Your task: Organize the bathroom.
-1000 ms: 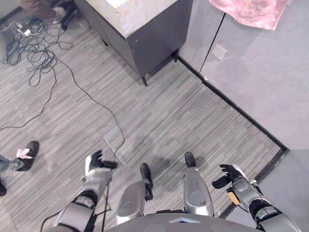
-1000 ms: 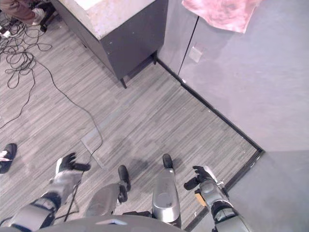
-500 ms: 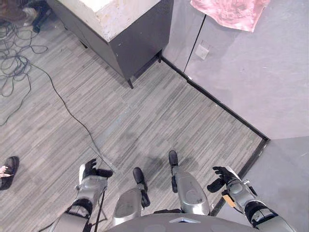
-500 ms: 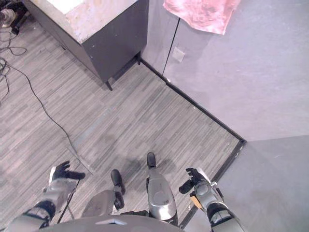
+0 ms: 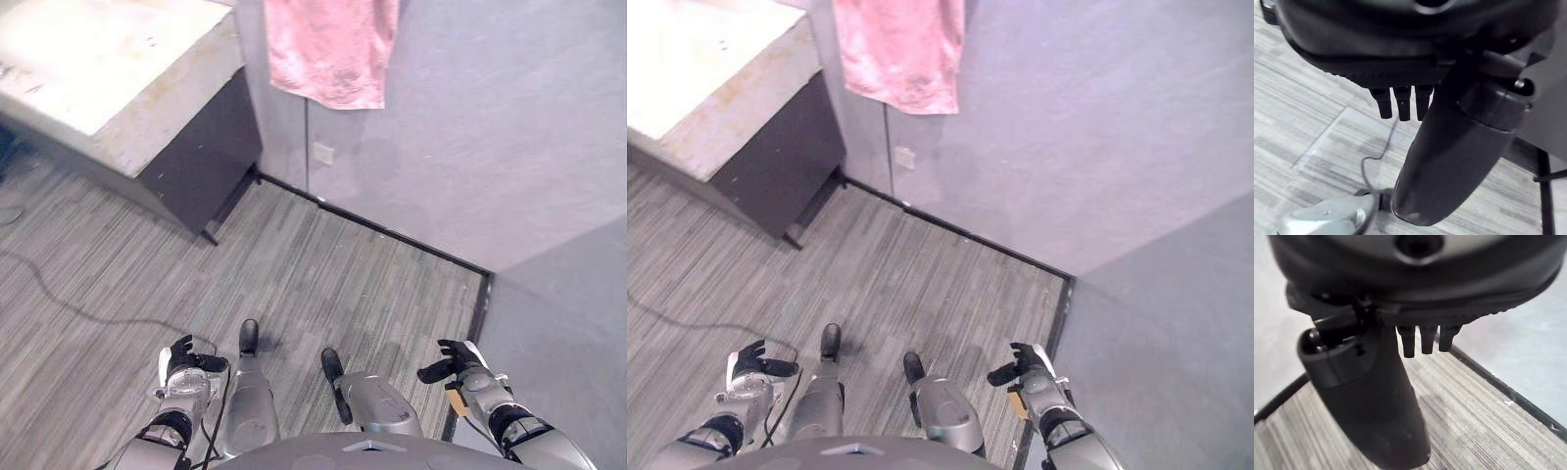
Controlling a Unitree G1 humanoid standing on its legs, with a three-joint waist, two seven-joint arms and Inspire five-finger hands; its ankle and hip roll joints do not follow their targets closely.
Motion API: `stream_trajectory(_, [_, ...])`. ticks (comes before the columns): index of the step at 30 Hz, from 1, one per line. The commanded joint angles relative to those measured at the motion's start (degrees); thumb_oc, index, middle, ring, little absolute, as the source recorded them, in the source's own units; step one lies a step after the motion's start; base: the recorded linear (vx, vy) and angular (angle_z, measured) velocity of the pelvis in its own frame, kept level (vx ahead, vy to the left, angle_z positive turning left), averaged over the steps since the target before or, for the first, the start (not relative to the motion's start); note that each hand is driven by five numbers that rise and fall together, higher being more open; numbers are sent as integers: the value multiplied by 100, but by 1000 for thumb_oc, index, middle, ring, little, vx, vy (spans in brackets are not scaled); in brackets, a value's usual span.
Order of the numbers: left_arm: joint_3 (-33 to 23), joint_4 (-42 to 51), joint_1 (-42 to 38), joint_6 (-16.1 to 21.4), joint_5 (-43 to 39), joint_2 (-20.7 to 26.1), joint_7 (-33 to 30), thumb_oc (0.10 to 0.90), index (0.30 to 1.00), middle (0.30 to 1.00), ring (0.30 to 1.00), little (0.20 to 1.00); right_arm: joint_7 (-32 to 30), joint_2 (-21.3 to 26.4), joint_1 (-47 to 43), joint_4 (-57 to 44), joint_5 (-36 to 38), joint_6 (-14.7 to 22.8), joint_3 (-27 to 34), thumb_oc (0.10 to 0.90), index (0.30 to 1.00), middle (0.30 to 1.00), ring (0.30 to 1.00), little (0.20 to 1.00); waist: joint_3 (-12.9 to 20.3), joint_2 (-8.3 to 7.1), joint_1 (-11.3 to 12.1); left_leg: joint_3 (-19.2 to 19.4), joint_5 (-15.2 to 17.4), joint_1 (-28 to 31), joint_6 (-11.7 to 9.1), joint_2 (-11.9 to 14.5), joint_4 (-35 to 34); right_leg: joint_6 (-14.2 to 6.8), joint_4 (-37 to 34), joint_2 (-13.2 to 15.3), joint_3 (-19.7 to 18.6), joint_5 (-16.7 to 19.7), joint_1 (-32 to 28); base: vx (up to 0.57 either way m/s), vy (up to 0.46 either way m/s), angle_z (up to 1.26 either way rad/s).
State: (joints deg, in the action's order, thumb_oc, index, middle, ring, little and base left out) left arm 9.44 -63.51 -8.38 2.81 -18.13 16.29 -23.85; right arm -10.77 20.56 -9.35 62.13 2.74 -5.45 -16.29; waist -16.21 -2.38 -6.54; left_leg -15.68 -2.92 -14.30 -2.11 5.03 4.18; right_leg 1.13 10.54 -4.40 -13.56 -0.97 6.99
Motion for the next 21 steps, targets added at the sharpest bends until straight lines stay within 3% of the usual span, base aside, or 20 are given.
stream_trajectory(1, [-26, 310, -30, 376, 80, 319, -368, 800, 900, 900, 900, 900, -196, 237, 232, -308, 210, 113, -8, 800, 900, 900, 900, 900, -58, 107, -142, 1109, 538, 557, 182, 212, 1126, -448, 551, 787, 253, -88, 323, 124, 379, -90])
stream_trajectory(4, [-106, 204, -31, 457, 209, 431, -214, 800, 900, 900, 900, 900, -239, 217, 461, -469, 45, 113, 188, 800, 900, 900, 900, 900, -3, 233, -150, 1456, 696, 856, 297, -69, 804, -764, 228, 1311, 359, 316, 246, 127, 452, 0])
stream_trajectory(8, [-273, 245, 93, 324, 297, 543, -185, 800, 900, 900, 900, 900, -126, 228, 559, -685, -195, -28, 270, 800, 900, 900, 900, 900, 69, 242, -61, 1637, 768, 1019, 380, -225, 576, -861, -82, 1630, 495, 803, 282, 60, 207, -30])
stream_trajectory(9, [-430, 322, 217, 168, 282, 632, -270, 800, 900, 900, 900, 900, 43, 254, 515, -795, -477, -33, 286, 800, 900, 900, 900, 900, 54, 185, 123, 2002, 878, 1107, 405, -275, 512, -956, -257, 1916, 1117, 1102, 410, -11, 272, -93])
stream_trajectory(10, [-564, 359, 346, 115, 220, 672, -385, 800, 900, 900, 900, 900, 248, 292, 434, -819, -716, -8, 257, 800, 900, 900, 900, 900, 48, 144, 248, 2378, 945, 1136, 425, -262, 548, -980, -85, 1893, 1615, 1018, 520, -37, 247, -152])
stream_trajectory(11, [-677, 422, 449, 87, 242, 688, -438, 800, 900, 900, 900, 900, 378, 338, 378, -871, -789, -65, 215, 800, 900, 900, 900, 900, 51, 157, 303, 2600, 915, 1194, 445, -221, 508, -951, -6, 1698, 1859, 728, 495, -26, 113, -216])
stream_trajectory(14, [-642, 536, 579, 80, 378, 765, -397, 800, 900, 900, 900, 900, 362, 381, 385, -843, -514, -106, 133, 800, 900, 900, 900, 900, 144, 230, 288, 2508, 728, 1233, 445, -291, 300, -678, 186, 941, 1736, 205, 385, 8, 24, -95])
stream_trajectory(18, [-552, 603, 395, -11, 307, 710, -358, 800, 900, 900, 900, 900, 226, 276, 389, -600, -602, 35, 142, 800, 900, 900, 900, 900, 246, 239, 344, 2406, 593, 1136, 421, -561, 157, -516, -466, 844, 1998, 333, 134, -18, -16, 45])
stream_trajectory(21, [-483, 624, 340, -100, 308, 601, -367, 800, 900, 900, 900, 900, 152, 285, 419, -765, -525, -74, 54, 800, 900, 900, 900, 900, 237, 266, 297, 2360, 496, 1117, 337, -521, 124, -497, -548, 782, 1960, 381, 126, -23, -52, 2])
